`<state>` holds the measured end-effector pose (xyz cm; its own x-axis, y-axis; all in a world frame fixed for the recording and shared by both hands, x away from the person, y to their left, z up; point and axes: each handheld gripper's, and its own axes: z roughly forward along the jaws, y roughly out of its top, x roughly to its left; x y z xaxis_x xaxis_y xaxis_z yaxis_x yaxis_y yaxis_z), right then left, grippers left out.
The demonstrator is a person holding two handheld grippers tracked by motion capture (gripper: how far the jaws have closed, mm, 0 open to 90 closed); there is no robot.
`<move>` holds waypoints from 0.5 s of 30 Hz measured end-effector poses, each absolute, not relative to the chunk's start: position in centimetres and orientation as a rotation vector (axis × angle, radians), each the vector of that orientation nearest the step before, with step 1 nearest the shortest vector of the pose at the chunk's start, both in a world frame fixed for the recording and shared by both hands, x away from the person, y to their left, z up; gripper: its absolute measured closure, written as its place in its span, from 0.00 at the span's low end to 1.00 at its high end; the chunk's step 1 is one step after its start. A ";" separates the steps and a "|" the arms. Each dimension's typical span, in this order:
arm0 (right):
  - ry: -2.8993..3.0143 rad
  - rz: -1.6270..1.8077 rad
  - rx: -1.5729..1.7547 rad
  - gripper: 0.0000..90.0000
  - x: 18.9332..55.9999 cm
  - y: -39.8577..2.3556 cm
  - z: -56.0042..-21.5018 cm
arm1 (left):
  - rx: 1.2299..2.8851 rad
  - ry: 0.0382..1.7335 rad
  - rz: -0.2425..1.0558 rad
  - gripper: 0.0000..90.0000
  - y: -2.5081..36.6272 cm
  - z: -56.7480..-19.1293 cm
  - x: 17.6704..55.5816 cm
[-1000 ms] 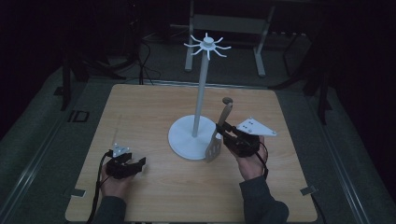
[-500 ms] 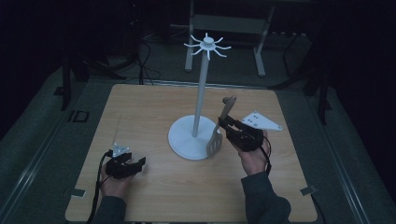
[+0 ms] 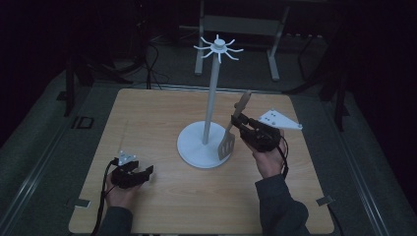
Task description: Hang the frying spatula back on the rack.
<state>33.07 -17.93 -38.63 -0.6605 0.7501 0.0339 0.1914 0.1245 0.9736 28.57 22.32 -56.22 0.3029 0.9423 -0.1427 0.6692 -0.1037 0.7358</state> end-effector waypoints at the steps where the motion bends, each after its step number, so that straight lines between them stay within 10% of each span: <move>1: 1.936 1.565 0.902 0.83 33.1 -17.9 -38.5 | 1.850 1.439 0.479 0.39 22.3 -56.2 28.6; 15: 1.942 1.610 0.876 0.83 34.0 -17.9 -36.9 | 1.847 1.441 0.480 0.39 22.3 -56.2 28.6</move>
